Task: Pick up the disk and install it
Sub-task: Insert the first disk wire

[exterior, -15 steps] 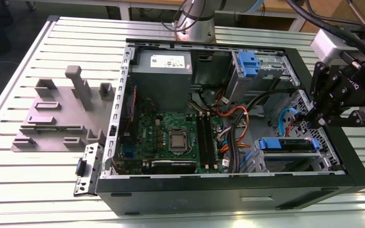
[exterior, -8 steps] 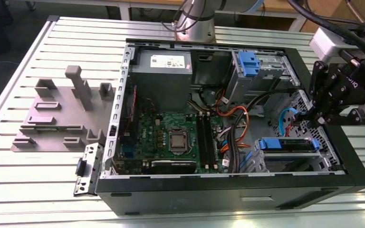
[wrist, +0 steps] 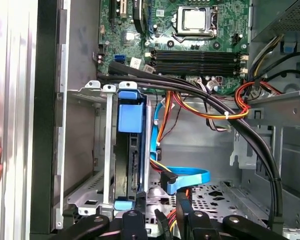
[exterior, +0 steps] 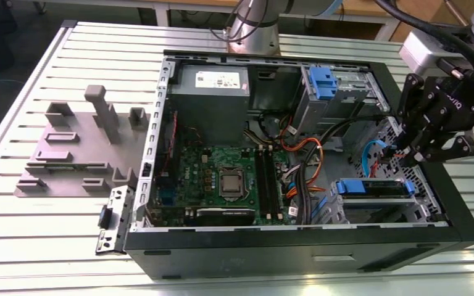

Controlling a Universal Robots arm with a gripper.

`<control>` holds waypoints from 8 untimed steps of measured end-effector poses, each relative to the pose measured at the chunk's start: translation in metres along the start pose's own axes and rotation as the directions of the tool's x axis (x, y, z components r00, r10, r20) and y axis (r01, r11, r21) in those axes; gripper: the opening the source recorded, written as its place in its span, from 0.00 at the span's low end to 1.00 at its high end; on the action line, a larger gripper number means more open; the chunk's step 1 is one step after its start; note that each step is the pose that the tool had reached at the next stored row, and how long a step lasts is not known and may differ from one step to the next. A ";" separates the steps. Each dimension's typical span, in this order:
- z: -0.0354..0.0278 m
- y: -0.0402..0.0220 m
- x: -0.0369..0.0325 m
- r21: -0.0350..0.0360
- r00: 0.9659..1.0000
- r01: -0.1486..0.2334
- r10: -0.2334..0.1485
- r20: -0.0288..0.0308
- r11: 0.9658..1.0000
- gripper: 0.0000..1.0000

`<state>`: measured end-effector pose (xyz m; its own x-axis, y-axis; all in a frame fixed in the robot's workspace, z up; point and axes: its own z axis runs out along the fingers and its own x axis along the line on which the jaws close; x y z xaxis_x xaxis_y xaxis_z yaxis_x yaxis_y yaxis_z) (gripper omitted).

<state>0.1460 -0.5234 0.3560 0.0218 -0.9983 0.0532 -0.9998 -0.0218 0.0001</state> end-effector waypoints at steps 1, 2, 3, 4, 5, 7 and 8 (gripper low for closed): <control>0.0001 -0.0002 -0.0005 0.000 1.000 0.001 -0.001 -0.003 1.000 0.37; 0.0002 -0.0003 -0.0011 0.000 1.000 0.002 -0.002 -0.006 1.000 0.37; 0.0002 -0.0005 -0.0016 0.000 1.000 0.003 -0.003 -0.008 1.000 0.37; 0.0003 -0.0007 -0.0021 0.000 1.000 0.004 -0.004 -0.010 1.000 0.37; 0.0003 -0.0011 -0.0026 0.000 1.000 0.004 -0.004 -0.011 1.000 0.37; 0.0003 -0.0020 -0.0030 -0.001 1.000 0.005 -0.005 -0.011 1.000 0.37; 0.0003 -0.0019 -0.0030 -0.001 1.000 0.004 -0.004 -0.011 1.000 0.37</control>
<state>0.1479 -0.5204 0.3555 0.0262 -0.9976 0.0646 -0.9997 -0.0262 0.0010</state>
